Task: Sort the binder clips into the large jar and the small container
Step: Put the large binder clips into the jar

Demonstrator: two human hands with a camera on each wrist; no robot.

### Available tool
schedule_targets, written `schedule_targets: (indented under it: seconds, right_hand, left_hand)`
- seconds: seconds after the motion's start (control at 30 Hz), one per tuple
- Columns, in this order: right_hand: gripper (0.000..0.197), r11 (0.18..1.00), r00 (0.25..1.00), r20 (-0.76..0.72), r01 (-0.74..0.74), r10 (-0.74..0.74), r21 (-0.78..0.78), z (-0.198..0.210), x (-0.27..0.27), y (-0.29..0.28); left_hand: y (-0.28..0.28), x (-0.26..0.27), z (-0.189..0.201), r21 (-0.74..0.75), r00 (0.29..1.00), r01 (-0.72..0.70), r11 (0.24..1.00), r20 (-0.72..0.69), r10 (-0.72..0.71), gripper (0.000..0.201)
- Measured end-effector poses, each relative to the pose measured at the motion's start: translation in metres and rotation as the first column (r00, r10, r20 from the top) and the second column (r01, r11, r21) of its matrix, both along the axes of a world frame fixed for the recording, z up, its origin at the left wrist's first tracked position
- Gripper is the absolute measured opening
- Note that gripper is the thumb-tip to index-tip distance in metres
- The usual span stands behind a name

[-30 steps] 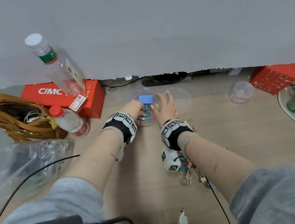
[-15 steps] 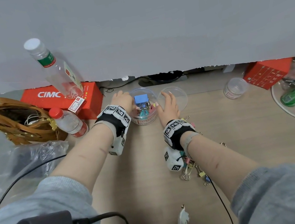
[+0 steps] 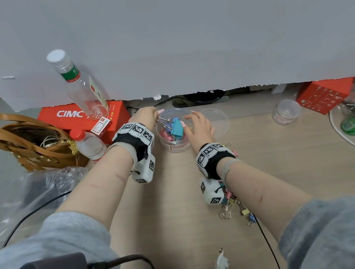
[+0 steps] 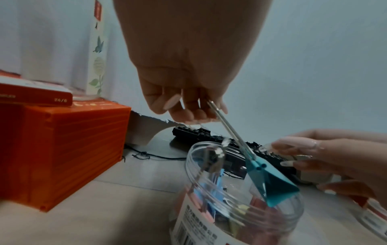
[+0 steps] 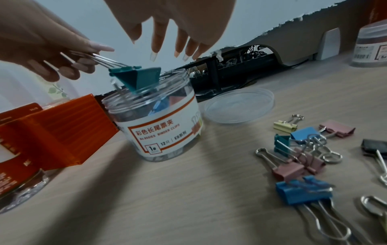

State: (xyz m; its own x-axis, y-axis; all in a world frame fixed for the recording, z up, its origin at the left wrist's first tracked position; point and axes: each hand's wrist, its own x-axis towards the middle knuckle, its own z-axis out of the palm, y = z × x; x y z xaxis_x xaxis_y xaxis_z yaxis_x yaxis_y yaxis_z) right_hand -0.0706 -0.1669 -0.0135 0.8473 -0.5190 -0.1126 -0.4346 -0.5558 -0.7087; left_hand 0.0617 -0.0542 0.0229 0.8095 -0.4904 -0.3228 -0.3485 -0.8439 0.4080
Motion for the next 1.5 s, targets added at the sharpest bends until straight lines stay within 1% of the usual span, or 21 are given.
schedule_targets:
  seconds: [0.13,0.23,0.33,0.4,0.43,0.5,0.53,0.6,0.63,0.7,0.77,0.8,0.83,0.9,1.0,1.07,1.13,1.2,1.27,1.33,1.5]
  right_hand:
    - [0.037,0.998,0.998,-0.042,0.039,-0.037,0.05,0.002,0.003,-0.001]
    - [0.04,0.995,0.993,-0.108,0.046,-0.036,0.09,0.004,0.006,-0.005]
    - [0.044,0.993,0.991,-0.129,0.054,-0.041,0.101,0.004,0.013,-0.008]
    - [0.039,0.987,0.991,-0.114,0.089,-0.074,0.133,0.004,0.018,-0.013]
    - [0.036,0.98,0.99,-0.092,0.117,-0.104,0.163,0.004,0.021,-0.016]
    - [0.031,0.952,0.984,-0.002,0.173,-0.179,0.252,0.003,0.024,-0.022]
    - [0.029,0.942,0.976,0.05,0.19,-0.212,0.277,0.003,0.025,-0.024]
    - [0.028,0.943,0.963,0.128,0.194,-0.235,0.272,0.004,0.025,-0.028]
    - [0.027,0.949,0.964,0.144,0.18,-0.222,0.259,0.005,0.026,-0.03]
    - [0.027,0.965,0.98,0.117,0.131,-0.16,0.227,0.004,0.03,-0.032]
    - [0.027,0.98,0.996,0.058,0.06,-0.072,0.188,0.0,0.034,-0.032]
    - [0.028,0.985,0.999,0.028,0.02,-0.025,0.173,-0.001,0.036,-0.031]
    - [0.029,0.986,1.0,0.008,-0.022,0.021,0.163,-0.001,0.037,-0.03]
    - [0.028,0.986,0.994,-0.009,-0.108,0.11,0.127,0.001,0.039,-0.028]
    - [0.026,0.965,0.963,-0.054,-0.261,0.263,0.033,0.005,0.046,-0.027]
    - [0.027,0.945,0.94,-0.107,-0.326,0.324,-0.002,0.007,0.05,-0.027]
    - [0.026,0.933,0.925,-0.129,-0.359,0.356,-0.003,0.006,0.054,-0.03]
    - [0.025,0.932,0.925,-0.111,-0.361,0.363,0.041,0.007,0.056,-0.032]
    - [0.026,0.936,0.935,-0.072,-0.34,0.347,0.093,0.008,0.056,-0.035]
    - [0.025,0.942,0.95,-0.023,-0.304,0.31,0.139,0.008,0.055,-0.038]
    - [0.025,0.957,0.977,0.065,-0.214,0.205,0.195,0.009,0.053,-0.042]
  left_hand:
    - [0.0,-0.003,-0.008,-0.138,0.992,-0.098,0.986,-0.097,0.085,0.044]
    - [-0.001,-0.006,-0.016,-0.233,0.965,-0.215,0.948,-0.199,0.17,0.043]
    - [-0.002,-0.01,-0.02,-0.291,0.942,-0.298,0.909,-0.244,0.23,0.043]
    - [-0.003,-0.015,-0.019,-0.321,0.945,-0.296,0.899,-0.236,0.227,0.043]
    - [-0.004,-0.016,-0.02,-0.326,0.953,-0.271,0.906,-0.222,0.205,0.04]
    - [-0.003,-0.017,-0.021,-0.328,0.975,-0.204,0.922,-0.152,0.162,0.03]
    - [-0.002,-0.016,-0.022,-0.327,0.981,-0.19,0.926,-0.11,0.163,0.029]
    - [0.004,-0.014,-0.023,-0.296,0.987,-0.158,0.942,-0.03,0.157,0.033]
    - [0.006,-0.013,-0.023,-0.247,0.993,-0.111,0.963,0.006,0.116,0.036]
    - [0.008,-0.015,-0.02,-0.08,0.997,0.012,0.997,0.075,-0.006,0.045]
    - [0.005,-0.016,-0.019,0.125,0.984,0.111,0.986,0.123,-0.126,0.051]
    - [0.002,-0.016,-0.019,0.215,0.979,0.143,0.966,0.111,-0.17,0.051]
    - [-0.001,-0.016,-0.017,0.28,0.979,0.164,0.946,0.069,-0.191,0.05]
    - [-0.006,-0.015,-0.015,0.332,0.979,0.202,0.922,-0.049,-0.197,0.044]
    - [-0.012,-0.014,-0.01,0.326,0.975,0.22,0.919,-0.095,-0.199,0.029]
    - [-0.017,-0.012,-0.008,0.327,0.978,0.205,0.922,-0.097,-0.183,0.025]
    - [-0.02,-0.011,-0.007,0.332,0.982,0.187,0.925,-0.081,-0.169,0.025]
    - [-0.021,-0.007,-0.009,0.298,0.986,0.163,0.941,-0.081,-0.145,0.027]
    - [-0.019,-0.003,-0.013,0.227,0.991,0.119,0.967,-0.085,-0.102,0.027]
    - [-0.018,-0.002,-0.015,0.171,0.996,0.07,0.983,-0.071,-0.059,0.026]
    - [-0.013,-0.006,-0.017,0.067,0.999,0.016,0.998,-0.037,-0.013,0.025]
